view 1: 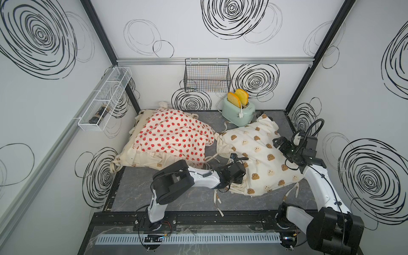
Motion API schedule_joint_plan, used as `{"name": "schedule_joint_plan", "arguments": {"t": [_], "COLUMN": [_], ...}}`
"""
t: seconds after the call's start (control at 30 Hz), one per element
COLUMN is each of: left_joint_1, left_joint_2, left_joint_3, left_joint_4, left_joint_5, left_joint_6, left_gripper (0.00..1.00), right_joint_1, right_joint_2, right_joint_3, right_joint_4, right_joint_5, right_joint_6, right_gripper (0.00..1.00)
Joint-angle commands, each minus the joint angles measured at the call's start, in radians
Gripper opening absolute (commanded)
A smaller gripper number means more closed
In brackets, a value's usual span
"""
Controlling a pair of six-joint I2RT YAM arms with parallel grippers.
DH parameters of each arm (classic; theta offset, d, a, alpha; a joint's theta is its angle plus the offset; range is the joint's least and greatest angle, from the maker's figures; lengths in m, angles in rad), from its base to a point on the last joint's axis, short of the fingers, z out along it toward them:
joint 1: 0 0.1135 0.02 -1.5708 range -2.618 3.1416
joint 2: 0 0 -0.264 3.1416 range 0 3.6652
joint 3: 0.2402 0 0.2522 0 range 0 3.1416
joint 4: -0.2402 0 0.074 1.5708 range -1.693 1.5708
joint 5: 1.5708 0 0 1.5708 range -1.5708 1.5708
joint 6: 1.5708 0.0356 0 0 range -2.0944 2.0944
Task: Zip up pillowcases
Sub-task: Adjust the pillowcase at the center of the board.
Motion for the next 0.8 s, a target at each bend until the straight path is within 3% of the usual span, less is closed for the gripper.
{"name": "schedule_joint_plan", "arguments": {"t": [0.0,0.1,0.43,0.77], "left_joint_1": [0.021,0.048,0.164,0.319], "left_joint_2": [-0.009,-0.037,-0.211,-0.422], "left_joint_3": [-0.002,-0.029,-0.154,-0.275], "left_joint_4": [0.042,0.067,0.122,0.076], "left_joint_5": [-0.019,-0.029,-0.044,-0.034], "left_joint_6": [-0.013,-0.003,0.044,0.082], "left_gripper": [0.28,0.18,0.0,0.0], "right_joint_1": [0.0,0.002,0.097,0.384], "right_joint_2": [-0.002,-0.003,0.021,0.112], "right_joint_3": [-0.018,-0.022,-0.04,-0.028], "right_joint_4": [0.004,-0.012,-0.049,0.027], "right_joint_5": [-0.033,-0.036,-0.021,0.039], "right_joint_6": [-0.003,-0.011,-0.011,0.109], "right_gripper": [0.97,0.97,0.97,0.97]}}
